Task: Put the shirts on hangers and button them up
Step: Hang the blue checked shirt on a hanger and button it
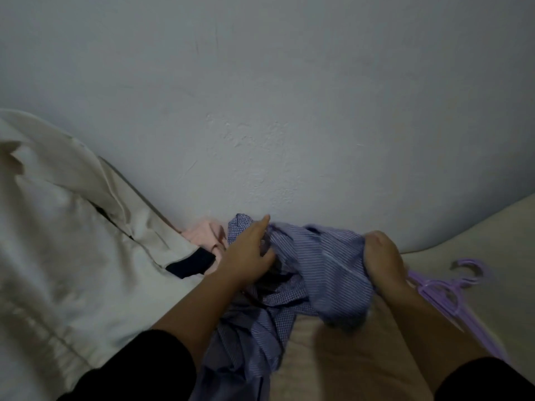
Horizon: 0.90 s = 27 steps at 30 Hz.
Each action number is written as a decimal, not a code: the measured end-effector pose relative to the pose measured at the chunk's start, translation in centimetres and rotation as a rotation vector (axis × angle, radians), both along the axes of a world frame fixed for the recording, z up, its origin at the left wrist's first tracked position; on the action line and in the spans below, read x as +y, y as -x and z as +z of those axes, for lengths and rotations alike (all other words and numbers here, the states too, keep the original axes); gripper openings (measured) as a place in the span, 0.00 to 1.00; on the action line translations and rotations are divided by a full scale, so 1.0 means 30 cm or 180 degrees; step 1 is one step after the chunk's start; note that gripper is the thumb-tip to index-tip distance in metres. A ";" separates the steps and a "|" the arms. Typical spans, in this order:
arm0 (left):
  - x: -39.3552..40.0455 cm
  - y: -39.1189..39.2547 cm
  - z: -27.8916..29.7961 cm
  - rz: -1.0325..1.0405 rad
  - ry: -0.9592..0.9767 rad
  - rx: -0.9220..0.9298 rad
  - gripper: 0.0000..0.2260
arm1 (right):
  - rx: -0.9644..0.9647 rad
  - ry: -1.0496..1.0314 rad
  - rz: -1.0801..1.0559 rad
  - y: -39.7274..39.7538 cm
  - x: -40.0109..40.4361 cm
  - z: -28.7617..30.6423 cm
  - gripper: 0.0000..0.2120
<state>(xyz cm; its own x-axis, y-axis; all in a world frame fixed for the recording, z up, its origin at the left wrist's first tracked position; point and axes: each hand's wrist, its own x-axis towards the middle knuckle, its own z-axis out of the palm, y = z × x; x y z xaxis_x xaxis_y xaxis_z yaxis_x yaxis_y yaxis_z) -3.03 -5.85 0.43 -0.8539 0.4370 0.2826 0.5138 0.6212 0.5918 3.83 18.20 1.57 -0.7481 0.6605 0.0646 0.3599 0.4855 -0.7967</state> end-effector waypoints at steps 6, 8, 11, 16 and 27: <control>-0.006 -0.044 -0.044 -0.0006 0.0371 -0.0169 0.32 | -0.1373 -0.0622 -0.0061 -0.080 0.056 -0.068 0.28; -0.009 -0.039 -0.065 0.0038 0.0389 -0.0213 0.31 | -0.1085 -0.0855 0.0047 -0.067 0.019 -0.091 0.26; -0.012 -0.019 -0.099 0.0066 0.0407 -0.0276 0.30 | -0.0503 -0.1069 0.0666 -0.030 -0.061 -0.119 0.20; -0.003 0.024 -0.160 0.0128 0.0368 -0.0450 0.30 | -0.0266 -0.0739 0.1647 0.049 -0.207 -0.157 0.29; 0.073 0.013 -0.048 -0.0022 -0.0182 -0.0911 0.33 | 0.0478 0.1863 0.1478 0.023 -0.095 -0.008 0.12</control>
